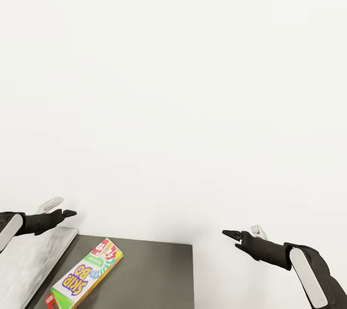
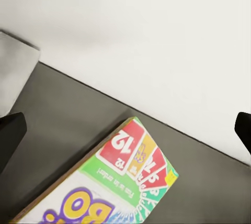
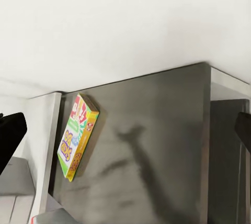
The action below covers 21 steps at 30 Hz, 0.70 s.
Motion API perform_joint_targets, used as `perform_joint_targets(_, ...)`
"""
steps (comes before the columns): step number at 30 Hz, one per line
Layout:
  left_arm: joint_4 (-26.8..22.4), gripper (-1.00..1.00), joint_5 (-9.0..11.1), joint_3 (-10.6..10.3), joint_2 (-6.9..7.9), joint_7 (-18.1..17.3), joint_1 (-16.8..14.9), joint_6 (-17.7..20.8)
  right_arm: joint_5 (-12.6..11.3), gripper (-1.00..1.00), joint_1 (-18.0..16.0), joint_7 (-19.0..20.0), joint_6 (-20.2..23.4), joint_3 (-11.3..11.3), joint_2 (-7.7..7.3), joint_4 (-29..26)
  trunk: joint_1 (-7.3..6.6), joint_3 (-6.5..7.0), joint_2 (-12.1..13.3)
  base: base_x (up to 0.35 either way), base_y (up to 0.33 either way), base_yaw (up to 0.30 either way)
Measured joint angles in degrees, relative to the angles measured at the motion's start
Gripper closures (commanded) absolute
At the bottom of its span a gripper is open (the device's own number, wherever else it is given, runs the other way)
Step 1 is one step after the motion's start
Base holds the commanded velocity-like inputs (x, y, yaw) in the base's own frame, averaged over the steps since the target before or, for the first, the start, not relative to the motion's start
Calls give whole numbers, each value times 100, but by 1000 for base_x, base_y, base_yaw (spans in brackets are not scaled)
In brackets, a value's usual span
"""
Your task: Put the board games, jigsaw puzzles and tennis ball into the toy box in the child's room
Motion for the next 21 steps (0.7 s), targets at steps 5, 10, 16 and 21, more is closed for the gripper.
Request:
perform_joint_targets(5, 0, -100, -22, -2, -94, 269, -2, 12, 0, -100, 0, 0, 0, 0, 0, 3, 0, 0, 0, 0, 0, 0)
perform_joint_targets(10, 0, -100, -33, -5, -141, 316, -2, -3, 0, -100, 0, -2, -3, 0, 0, 4, 0, 0, 0, 0, 0, 0)
perform_joint_targets(16, 1, -100, -195, -14, -229, 331, -4, -22, 7, -100, 0, -6, -8, -2, 0, -2, 0, 0, 0, 0, 0, 0)
perform_joint_targets(21, 1, -100, -492, -11, -242, 330, -3, -81, 8, -100, 0, -4, -9, -13, -5, -5, 0, 0, 0, 0, 0, 0)
